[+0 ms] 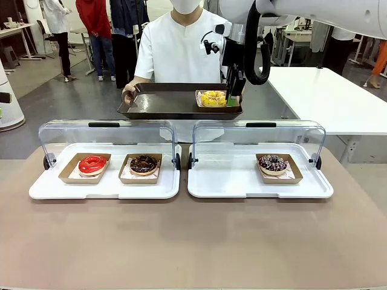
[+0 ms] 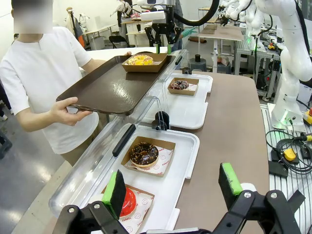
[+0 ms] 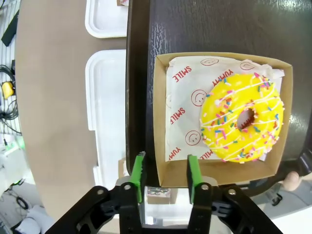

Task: Provide the desired donut to the person.
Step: Place the picked Paper togo box onto the Handle tray extended by the person.

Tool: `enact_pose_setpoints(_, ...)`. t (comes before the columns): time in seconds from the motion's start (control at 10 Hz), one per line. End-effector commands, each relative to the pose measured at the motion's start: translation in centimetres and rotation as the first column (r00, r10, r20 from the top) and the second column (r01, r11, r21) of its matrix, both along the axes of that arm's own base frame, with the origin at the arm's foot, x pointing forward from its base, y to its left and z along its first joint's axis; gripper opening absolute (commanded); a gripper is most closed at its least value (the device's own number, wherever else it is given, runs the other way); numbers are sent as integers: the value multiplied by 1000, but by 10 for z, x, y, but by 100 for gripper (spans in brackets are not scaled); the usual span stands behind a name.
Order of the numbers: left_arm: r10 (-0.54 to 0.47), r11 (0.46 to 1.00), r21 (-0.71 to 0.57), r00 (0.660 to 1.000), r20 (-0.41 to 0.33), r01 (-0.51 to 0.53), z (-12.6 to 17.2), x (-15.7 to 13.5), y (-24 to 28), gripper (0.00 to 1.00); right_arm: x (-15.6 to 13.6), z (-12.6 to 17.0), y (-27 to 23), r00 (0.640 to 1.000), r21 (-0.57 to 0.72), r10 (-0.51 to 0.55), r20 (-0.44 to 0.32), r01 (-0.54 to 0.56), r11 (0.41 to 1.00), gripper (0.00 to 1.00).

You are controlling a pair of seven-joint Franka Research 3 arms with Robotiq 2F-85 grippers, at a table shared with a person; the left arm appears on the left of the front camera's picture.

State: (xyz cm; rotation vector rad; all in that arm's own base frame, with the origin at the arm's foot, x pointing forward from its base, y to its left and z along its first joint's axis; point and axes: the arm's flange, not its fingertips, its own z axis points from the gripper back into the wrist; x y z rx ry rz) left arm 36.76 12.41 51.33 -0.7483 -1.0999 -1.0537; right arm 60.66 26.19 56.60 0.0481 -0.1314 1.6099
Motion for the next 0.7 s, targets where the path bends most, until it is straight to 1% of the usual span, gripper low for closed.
enact_pose_setpoints(0.0, 4, 1000, -8, 1000, 10, -4, 1, 0, 1, 100, 7, 7, 2, 1000, 27, 0, -16, 1, 1000, 100)
enact_pose_setpoints(0.6, 4, 1000, -8, 1000, 10, -4, 1, 0, 1, 100, 4, 7, 2, 1000, 26, 9, -29, -9, 1000, 100)
